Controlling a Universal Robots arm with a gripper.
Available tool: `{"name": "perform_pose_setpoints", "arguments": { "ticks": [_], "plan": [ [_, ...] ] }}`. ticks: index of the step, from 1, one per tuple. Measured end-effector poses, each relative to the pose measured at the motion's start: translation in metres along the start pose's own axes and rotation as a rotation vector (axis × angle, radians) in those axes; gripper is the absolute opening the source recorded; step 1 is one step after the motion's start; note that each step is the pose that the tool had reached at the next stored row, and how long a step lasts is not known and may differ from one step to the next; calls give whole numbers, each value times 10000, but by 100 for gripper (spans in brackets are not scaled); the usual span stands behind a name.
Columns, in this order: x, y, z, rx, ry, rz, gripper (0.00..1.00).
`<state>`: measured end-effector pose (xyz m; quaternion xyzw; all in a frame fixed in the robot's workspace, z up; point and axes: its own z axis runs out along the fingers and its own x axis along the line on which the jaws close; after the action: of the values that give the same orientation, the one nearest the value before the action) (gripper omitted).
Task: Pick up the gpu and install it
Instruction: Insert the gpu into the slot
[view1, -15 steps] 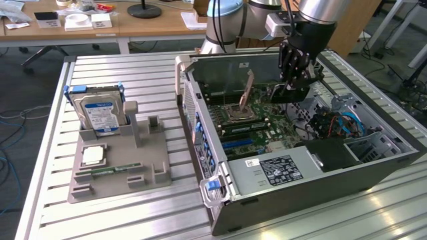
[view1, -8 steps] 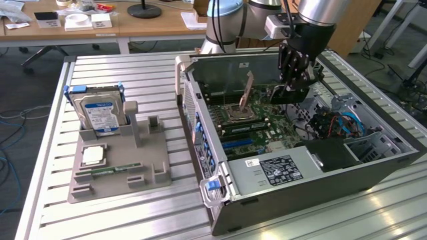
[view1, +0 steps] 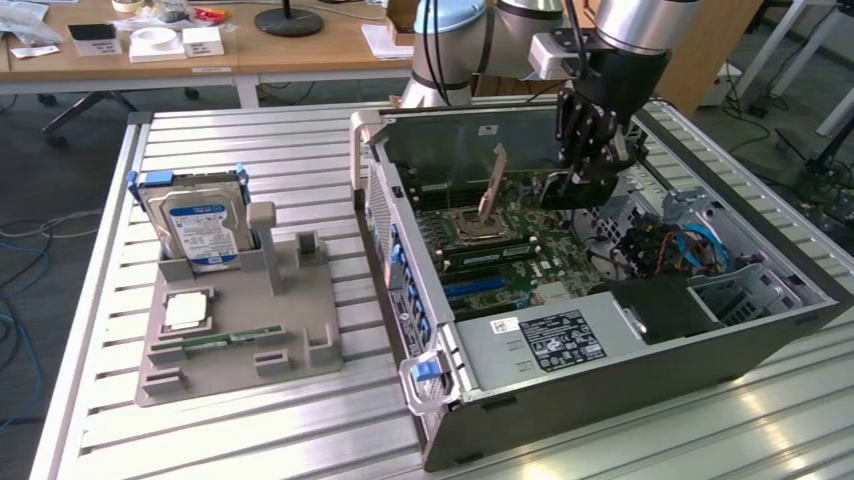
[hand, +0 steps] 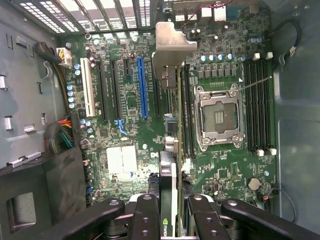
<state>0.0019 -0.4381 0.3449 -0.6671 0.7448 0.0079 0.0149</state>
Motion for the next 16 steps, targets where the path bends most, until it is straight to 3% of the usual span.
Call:
{"name": "perform_pose_setpoints", "arguments": {
  "ticks": [12, 16],
  "plan": [
    [0, 0, 1, 0, -3, 0, 27],
    [6, 5, 11, 0, -96, 1, 27]
  ]
}}
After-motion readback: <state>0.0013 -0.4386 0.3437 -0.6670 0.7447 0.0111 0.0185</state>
